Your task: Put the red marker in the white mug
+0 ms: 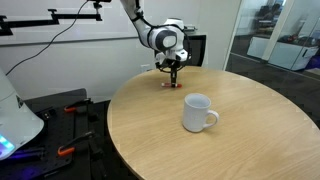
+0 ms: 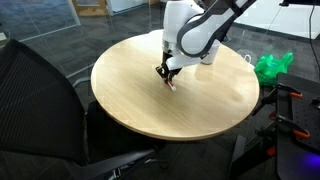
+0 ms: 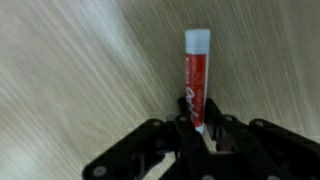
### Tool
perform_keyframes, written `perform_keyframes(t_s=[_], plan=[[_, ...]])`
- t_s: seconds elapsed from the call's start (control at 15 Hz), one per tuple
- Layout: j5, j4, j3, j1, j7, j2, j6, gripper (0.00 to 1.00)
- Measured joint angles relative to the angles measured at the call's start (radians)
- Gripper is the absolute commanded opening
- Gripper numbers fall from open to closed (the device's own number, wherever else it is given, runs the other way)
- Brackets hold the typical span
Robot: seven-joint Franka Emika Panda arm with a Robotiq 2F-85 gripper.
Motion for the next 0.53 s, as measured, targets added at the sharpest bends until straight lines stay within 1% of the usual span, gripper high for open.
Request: perform_keyframes(t_s=[0.07,0.2,0.53], plan=[[0.0,0.001,0.0,0.0,0.0,0.0,-0.001,0.05],[0.002,0.005,0.001,0.0,-0.009,0.0,-0.015,0.05],[0.022,0.013,0.01,0.0,-0.095,-0.02,-0.068,0.05]])
